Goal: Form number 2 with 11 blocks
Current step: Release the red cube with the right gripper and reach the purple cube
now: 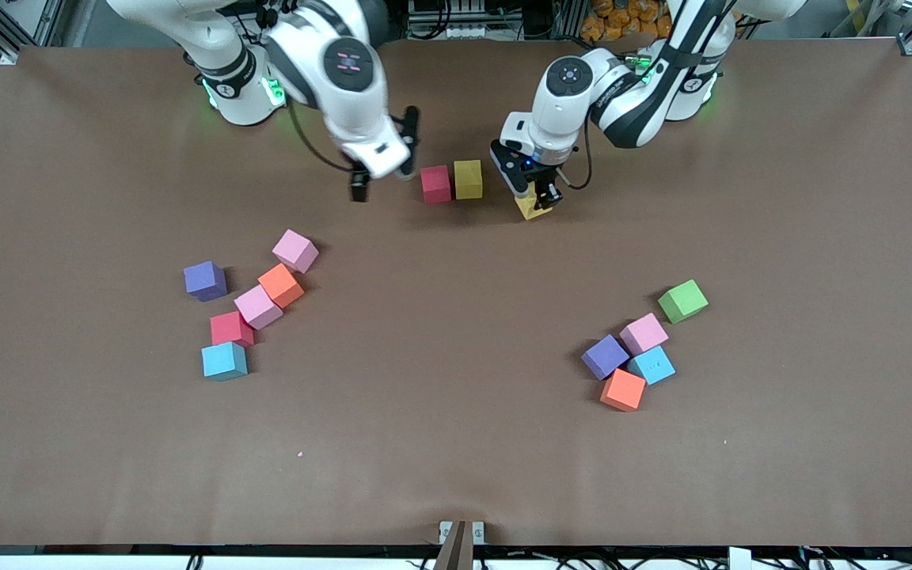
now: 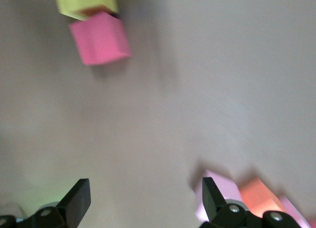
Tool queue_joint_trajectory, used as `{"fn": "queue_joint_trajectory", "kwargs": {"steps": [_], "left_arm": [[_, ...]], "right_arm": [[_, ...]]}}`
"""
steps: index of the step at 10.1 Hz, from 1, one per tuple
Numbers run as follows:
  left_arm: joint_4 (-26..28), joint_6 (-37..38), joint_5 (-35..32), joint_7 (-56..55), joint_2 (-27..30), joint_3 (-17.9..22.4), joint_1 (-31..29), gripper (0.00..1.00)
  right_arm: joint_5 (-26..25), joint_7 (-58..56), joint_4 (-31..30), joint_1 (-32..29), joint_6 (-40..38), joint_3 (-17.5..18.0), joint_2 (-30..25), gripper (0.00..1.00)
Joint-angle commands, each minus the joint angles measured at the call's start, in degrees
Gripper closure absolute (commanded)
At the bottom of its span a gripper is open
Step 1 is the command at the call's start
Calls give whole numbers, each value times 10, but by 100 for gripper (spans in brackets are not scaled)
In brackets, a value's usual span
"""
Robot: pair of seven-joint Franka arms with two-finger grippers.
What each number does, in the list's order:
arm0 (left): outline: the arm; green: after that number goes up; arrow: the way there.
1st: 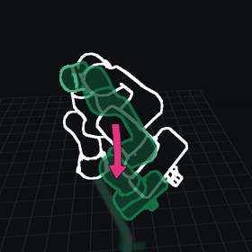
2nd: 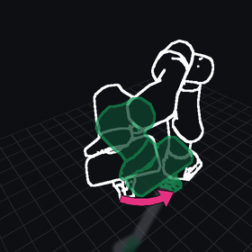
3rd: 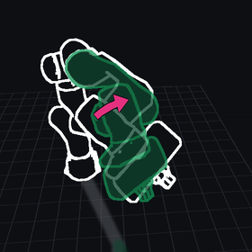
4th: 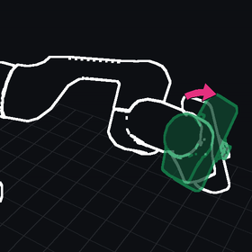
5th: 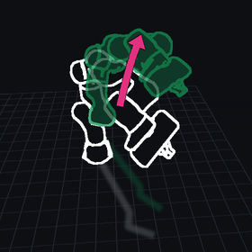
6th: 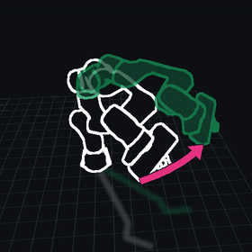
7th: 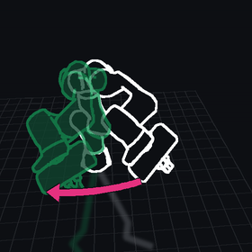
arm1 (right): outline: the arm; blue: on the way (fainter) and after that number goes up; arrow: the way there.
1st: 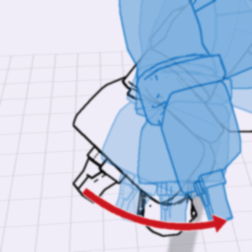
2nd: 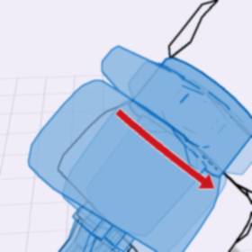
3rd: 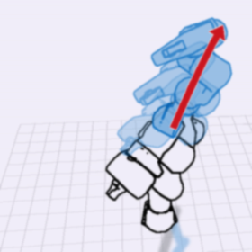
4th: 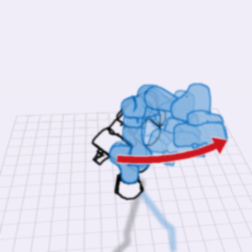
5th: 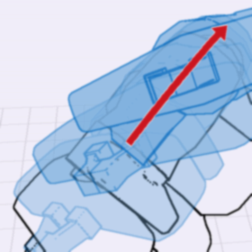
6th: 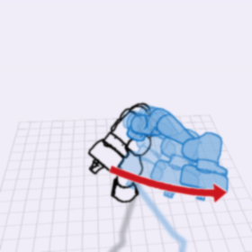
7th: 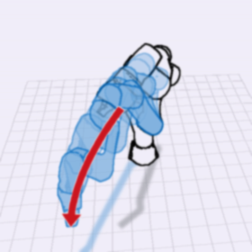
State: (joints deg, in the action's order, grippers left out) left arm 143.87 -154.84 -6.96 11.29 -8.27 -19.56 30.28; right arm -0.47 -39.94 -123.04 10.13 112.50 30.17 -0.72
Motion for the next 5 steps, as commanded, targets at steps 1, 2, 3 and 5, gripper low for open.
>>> {"fn": "queue_joint_trajectory", "kwargs": {"steps": [1, 2, 3, 5], "left_arm": [[3, -11, -58, -11, -3, -3, 7, 57], [3, -23, -72, -10, -11, -3, 7, 57], [3, -34, -79, -7, -21, -4, 11, 57], [-1, -55, -117, -5, -37, -5, 14, 57]], "right_arm": [[15, -11, -15, -96, 8, 5, -32, 0], [14, -12, -15, -153, 33, 4, -29, 0], [15, -13, -16, -200, 91, 4, -26, 0], [15, -12, -20, -253, 119, 4, -14, 0]]}}
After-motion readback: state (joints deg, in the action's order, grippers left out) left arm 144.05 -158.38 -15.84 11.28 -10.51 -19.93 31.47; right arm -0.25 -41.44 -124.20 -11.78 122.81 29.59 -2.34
